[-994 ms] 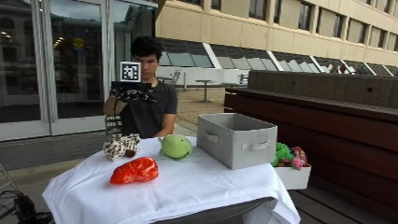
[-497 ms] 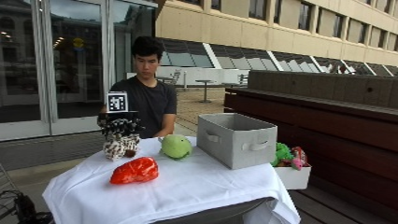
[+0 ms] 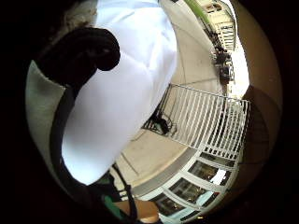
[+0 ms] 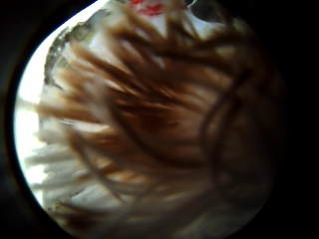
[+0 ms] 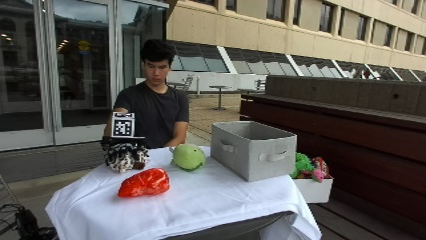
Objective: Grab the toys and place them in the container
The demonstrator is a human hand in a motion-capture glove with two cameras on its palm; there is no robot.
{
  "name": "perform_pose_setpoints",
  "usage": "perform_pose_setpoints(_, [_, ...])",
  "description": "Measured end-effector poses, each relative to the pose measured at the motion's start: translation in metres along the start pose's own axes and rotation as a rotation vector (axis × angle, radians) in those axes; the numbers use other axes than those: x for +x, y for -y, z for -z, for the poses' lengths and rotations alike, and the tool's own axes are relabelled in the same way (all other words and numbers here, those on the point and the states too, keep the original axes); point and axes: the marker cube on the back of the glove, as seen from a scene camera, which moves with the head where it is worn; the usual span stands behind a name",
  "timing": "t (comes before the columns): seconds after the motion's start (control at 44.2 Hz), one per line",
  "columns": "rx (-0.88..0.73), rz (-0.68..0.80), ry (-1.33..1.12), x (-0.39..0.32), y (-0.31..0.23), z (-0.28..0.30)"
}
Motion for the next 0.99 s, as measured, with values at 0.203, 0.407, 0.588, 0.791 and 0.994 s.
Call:
perform_pose_setpoints(0.203, [0.017, -0.035, 0.056, 0.01, 0.012, -0.011])
perform_pose_setpoints(0.407, [0.086, -0.021, 0.116, 0.024, 0.029, -0.01])
perform_pose_setpoints(0.588, [0.029, -0.058, 0.164, 0.028, 0.032, 0.0])
perform_pose_setpoints(0.791, [0.073, -0.056, 0.096, 0.011, 0.036, 0.013])
perform_pose_setpoints(0.994, [0.331, -0.002, 0.091, -0.009, 0.074, 0.048])
